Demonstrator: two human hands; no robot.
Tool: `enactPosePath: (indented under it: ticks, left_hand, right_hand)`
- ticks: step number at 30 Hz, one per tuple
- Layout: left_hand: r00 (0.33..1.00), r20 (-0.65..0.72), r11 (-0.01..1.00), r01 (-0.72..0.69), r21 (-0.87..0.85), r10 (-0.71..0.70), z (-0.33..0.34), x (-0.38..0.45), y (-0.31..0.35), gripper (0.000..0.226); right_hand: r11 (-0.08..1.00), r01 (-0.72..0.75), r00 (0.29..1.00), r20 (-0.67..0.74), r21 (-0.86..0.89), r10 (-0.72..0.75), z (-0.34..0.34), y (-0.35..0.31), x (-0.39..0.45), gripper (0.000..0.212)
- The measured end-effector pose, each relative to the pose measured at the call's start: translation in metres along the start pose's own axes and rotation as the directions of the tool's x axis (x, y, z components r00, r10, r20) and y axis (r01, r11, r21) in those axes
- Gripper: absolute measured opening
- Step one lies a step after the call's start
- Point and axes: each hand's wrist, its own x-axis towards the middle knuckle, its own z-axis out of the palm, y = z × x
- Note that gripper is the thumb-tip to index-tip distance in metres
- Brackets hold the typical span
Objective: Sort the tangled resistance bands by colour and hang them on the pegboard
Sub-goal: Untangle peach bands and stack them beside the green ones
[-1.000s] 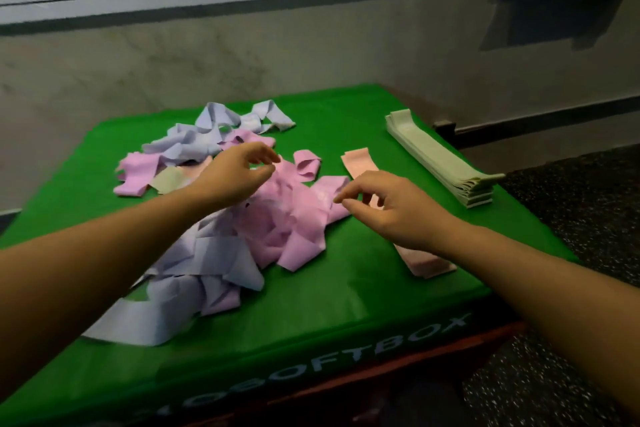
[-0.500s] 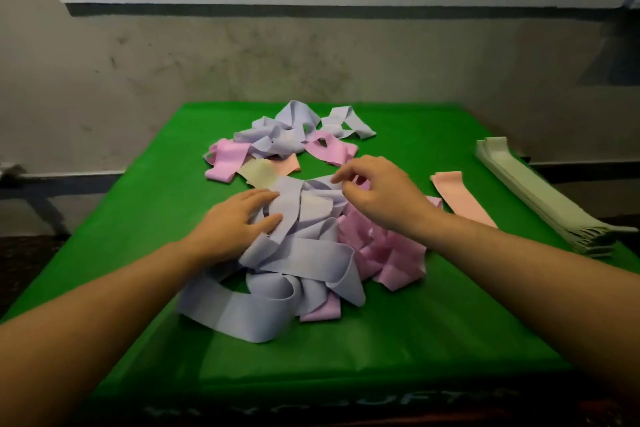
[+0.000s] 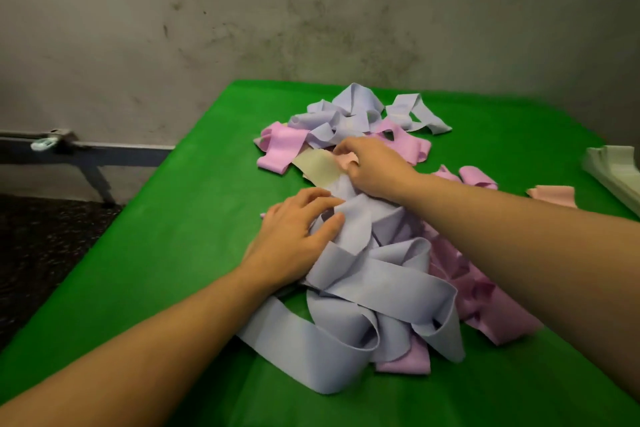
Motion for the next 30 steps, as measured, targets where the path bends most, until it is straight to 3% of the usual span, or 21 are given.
enactPosePath:
  ticks: [3,6,9,11,16,21,23,26,30]
  left_hand:
    - [1.000,-0.001,0.999,-0.021,0.024,0.021,0.002,-0.001,-0.002,0.053]
    - [0.999,-0.017,0.999,-0.037,0.032,0.038,0.004,-0.002,-0.004,0.051]
    - [0.999,-0.012,0.998,-0.040,0.046,0.041,0.003,-0.003,-0.002,0.052]
    - [0.999,-0.013,0.999,-0.030,0.042,0.031,0.002,-0.004,0.000,0.053]
    - [0.999,-0.031,0.999,-0.031,0.014,0.032,-0.001,-0.006,0.006,0.064]
    - [0.993,-0.068,0.994,-0.100,-0.049,0.097,-0.006,-0.008,0.015,0.082]
    - [0.996,-0.035,0.996,-0.083,-0.021,0.082,-0.005,-0.008,0.012,0.079]
    - [0.997,0.043,0.996,-0.060,0.059,0.058,-0.001,-0.006,0.007,0.076]
    - [0.997,0.063,0.995,-0.051,0.085,0.046,-0.002,-0.005,0.009,0.068]
  right_hand:
    - [0.998,-0.052,0.998,0.032,-0.029,0.053,0.018,0.013,0.009,0.038]
    - [0.993,-0.084,0.994,-0.073,-0.083,0.078,0.029,0.020,0.010,0.039]
    - [0.987,-0.103,0.994,-0.054,-0.125,0.097,0.027,0.021,0.009,0.032]
    - [0.990,-0.099,0.993,-0.074,-0.101,0.092,0.024,0.025,0.007,0.038]
    - [0.987,0.045,0.980,-0.187,-0.152,-0.073,0.012,0.022,-0.010,0.039]
    - [0.970,0.243,0.962,-0.130,0.005,-0.240,-0.021,0.005,-0.057,0.024]
    - [0.968,0.244,0.965,-0.113,0.066,-0.236,-0.029,-0.004,-0.078,0.024]
    - [0.938,0.081,0.993,-0.111,0.338,-0.046,-0.039,-0.014,-0.102,0.033]
    - [0.753,-0.096,0.978,-0.079,0.651,0.193,-0.053,-0.017,-0.124,0.025]
